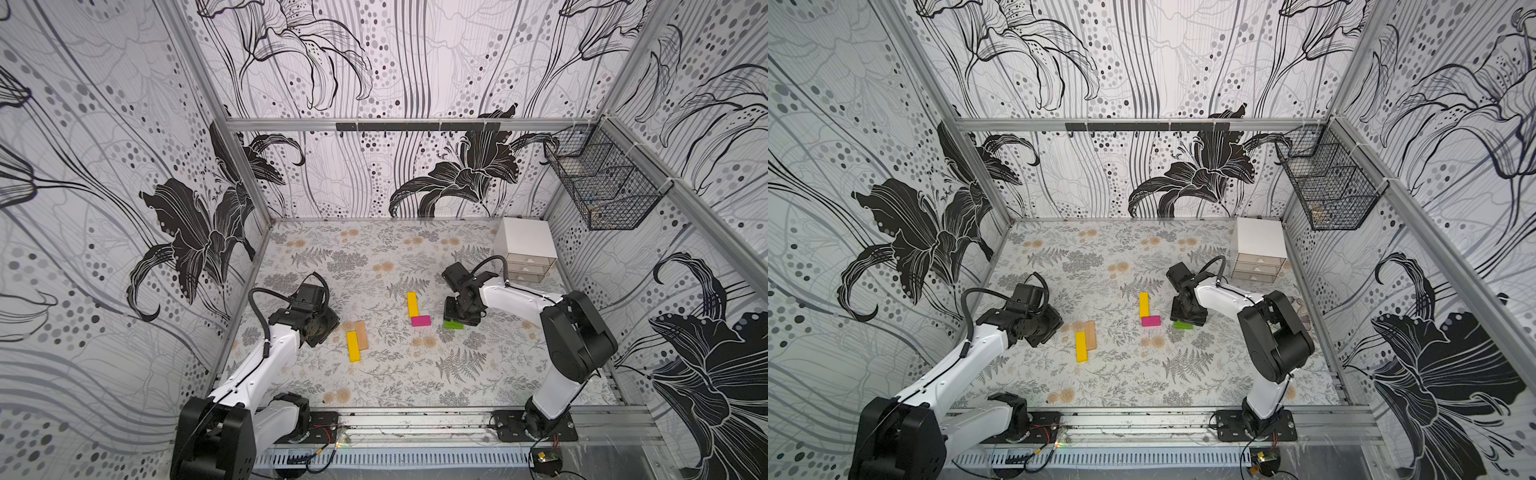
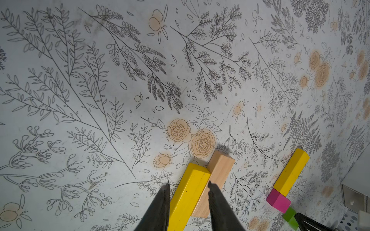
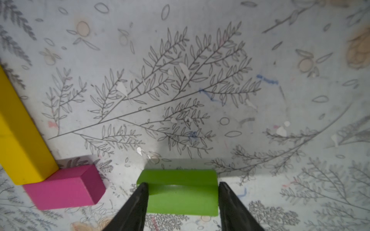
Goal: Assemble the letter h with building blocks
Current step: Assemble the building block at the center of the board.
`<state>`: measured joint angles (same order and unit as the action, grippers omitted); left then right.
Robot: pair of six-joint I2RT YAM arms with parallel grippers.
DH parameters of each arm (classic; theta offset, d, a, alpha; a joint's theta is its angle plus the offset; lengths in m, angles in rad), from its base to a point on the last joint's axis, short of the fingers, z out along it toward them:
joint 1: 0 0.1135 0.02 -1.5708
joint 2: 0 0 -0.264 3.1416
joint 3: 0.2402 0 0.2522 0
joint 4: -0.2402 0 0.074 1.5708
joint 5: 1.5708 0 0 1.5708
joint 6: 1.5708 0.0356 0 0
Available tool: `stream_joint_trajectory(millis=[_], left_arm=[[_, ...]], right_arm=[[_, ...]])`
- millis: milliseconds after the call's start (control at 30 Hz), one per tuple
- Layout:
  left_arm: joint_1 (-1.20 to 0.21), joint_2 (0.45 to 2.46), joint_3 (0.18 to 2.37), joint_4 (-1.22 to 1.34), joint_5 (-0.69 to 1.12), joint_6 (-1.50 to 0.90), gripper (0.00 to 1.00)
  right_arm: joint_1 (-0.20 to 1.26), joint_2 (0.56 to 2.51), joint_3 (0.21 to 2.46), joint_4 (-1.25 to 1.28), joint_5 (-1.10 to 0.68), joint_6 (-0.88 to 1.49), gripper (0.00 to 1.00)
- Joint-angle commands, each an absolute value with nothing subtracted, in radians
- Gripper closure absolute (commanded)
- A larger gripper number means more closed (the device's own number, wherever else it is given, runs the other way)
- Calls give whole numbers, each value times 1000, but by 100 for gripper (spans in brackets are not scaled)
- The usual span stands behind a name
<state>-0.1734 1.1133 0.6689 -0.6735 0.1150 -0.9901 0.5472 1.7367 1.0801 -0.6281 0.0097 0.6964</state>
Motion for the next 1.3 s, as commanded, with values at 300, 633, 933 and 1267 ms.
stream_joint_trajectory(millis=[300, 633, 933, 1267], left_arm=[[-178, 1118, 680, -675, 91, -966, 64], [-179, 1114, 676, -674, 89, -965, 64], [-178, 1116, 683, -678, 87, -956, 64], [-178, 1106, 677, -684, 84, -955, 64]], right_arm=[[552, 1764, 1082, -624, -24, 717, 44], [574, 1804, 1138, -635, -15, 719, 44], [591, 1826, 1173, -639, -18, 703, 44], [615, 1847, 1203, -649, -9, 694, 45]])
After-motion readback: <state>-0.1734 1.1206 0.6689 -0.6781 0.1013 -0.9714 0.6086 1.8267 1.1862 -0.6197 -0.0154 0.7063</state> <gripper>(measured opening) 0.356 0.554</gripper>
